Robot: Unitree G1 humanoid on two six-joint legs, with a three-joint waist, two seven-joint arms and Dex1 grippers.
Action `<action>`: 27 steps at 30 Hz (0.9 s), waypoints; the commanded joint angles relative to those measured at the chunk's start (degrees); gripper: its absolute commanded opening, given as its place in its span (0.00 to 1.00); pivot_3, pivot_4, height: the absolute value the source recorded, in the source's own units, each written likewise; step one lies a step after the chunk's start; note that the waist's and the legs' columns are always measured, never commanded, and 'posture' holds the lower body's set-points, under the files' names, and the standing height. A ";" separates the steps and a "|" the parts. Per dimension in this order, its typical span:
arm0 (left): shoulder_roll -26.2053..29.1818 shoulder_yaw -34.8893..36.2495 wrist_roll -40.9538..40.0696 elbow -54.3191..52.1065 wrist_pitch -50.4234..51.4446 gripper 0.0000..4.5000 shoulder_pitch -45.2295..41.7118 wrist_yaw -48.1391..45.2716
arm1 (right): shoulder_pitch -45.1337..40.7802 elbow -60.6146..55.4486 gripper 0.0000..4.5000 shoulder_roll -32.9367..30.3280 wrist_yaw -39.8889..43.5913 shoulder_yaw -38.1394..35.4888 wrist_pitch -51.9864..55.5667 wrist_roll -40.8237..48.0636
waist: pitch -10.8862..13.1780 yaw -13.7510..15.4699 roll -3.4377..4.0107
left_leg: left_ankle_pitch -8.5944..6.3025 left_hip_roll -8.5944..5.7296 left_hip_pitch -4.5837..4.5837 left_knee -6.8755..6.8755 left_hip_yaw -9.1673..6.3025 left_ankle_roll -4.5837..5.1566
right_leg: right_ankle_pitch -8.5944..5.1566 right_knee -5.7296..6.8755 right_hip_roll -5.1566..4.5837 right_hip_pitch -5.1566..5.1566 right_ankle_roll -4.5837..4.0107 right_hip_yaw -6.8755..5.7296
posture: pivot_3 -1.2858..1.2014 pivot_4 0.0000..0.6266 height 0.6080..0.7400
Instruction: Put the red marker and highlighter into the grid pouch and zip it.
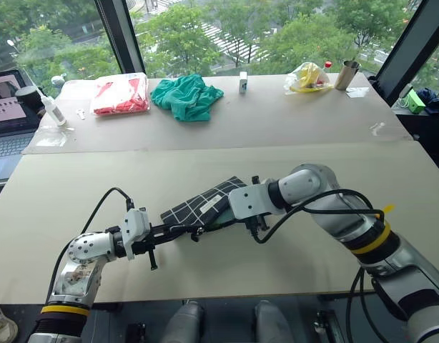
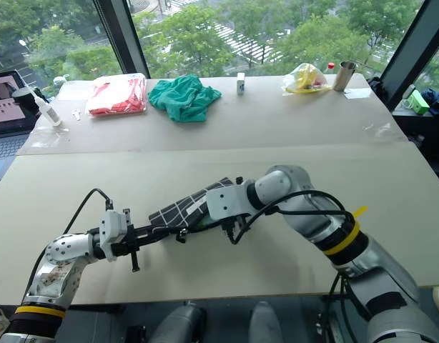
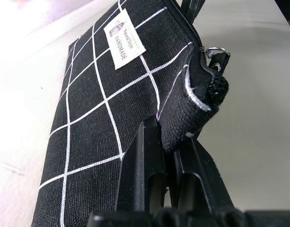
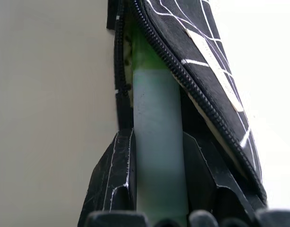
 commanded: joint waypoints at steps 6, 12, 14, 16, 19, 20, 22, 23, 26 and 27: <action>-0.34 0.01 -1.03 -0.61 -0.54 0.00 -1.09 -0.43 | -2.02 3.39 0.48 4.42 1.61 -3.86 -2.63 3.60 | 0.00 -0.23 0.00 | 0.25 0.00 -0.02 0.00 -0.02 -0.43 | 0.00 0.00 0.01 -0.02 0.00 0.00 | 0.52 0.24 1.00; -0.40 0.07 -1.07 -0.75 -0.42 0.00 -0.88 -0.27 | -1.69 0.17 0.93 2.16 5.10 -8.32 7.83 8.97 | 0.00 -0.10 0.00 | 0.24 0.00 -0.01 0.00 -0.03 -0.42 | 0.00 0.00 0.01 0.00 0.00 0.00 | 0.52 0.24 1.00; -0.57 0.00 -1.05 -0.36 -0.46 0.00 -1.23 -0.28 | -2.14 -0.01 0.93 1.79 4.62 -10.43 10.78 10.63 | 0.00 -0.10 0.00 | 0.23 0.00 -0.01 0.00 -0.03 -0.39 | 0.00 0.00 0.01 -0.01 0.00 0.00 | 0.52 0.24 1.00; -0.72 -0.07 -0.93 -0.10 -0.55 0.00 -1.48 -0.24 | -2.26 -0.40 0.93 0.88 4.79 -11.50 11.78 11.68 | 0.00 -0.08 0.00 | 0.17 0.00 -0.02 0.00 -0.03 -0.30 | 0.00 0.00 0.01 -0.01 0.00 0.00 | 0.52 0.24 1.00; -1.50 0.39 -0.24 0.70 -0.63 0.00 -2.20 1.50 | -0.03 -2.78 0.93 -3.60 6.35 -17.75 14.95 16.82 | 0.00 0.18 0.00 | 0.11 0.00 -0.05 0.00 -0.02 -0.19 | 0.00 -0.01 0.00 -0.04 0.00 0.00 | 0.52 0.24 1.00; -1.92 0.70 -0.38 0.76 -0.43 0.00 -2.35 2.24 | 1.14 -3.99 0.93 -5.15 6.89 -19.97 16.80 18.97 | 0.00 0.29 0.00 | 0.11 -0.01 -0.06 0.00 -0.03 -0.20 | 0.00 -0.01 0.00 -0.03 0.00 -0.01 | 0.52 0.24 1.00; -2.52 0.99 -0.50 0.85 -0.38 0.00 -2.65 3.25 | 3.29 -5.95 0.93 -7.50 7.52 -22.93 19.70 22.33 | 0.00 0.43 0.00 | 0.08 -0.04 -0.08 0.00 -0.04 -0.14 | 0.00 -0.04 -0.01 -0.01 0.00 -0.01 | 0.52 0.24 1.00; -2.93 0.84 -0.29 1.02 -0.36 0.00 -3.07 3.89 | 6.23 -7.73 0.93 -9.39 7.91 -25.40 22.38 24.84 | 0.00 0.37 0.00 | 0.06 -0.03 -0.08 0.01 -0.04 -0.11 | 0.01 -0.05 -0.01 -0.01 0.01 -0.01 | 0.52 0.24 1.00; -3.91 0.10 0.32 1.42 -0.19 0.00 -4.32 5.14 | 14.65 -12.27 0.93 -13.45 7.59 -30.66 28.93 30.58 | 0.00 0.76 -0.02 | -0.05 -0.01 -0.07 0.01 -0.11 0.08 | 0.01 -0.05 -0.01 0.05 0.00 -0.11 | 0.52 0.24 1.00; -4.26 -0.22 0.21 1.47 -0.06 0.00 -4.73 5.14 | 16.80 -12.83 0.93 -13.75 6.08 -31.17 30.68 31.13 | 0.00 0.77 -0.02 | -0.05 -0.01 -0.08 0.01 -0.08 0.08 | 0.01 -0.05 -0.01 0.05 0.00 -0.09 | 0.52 0.24 1.00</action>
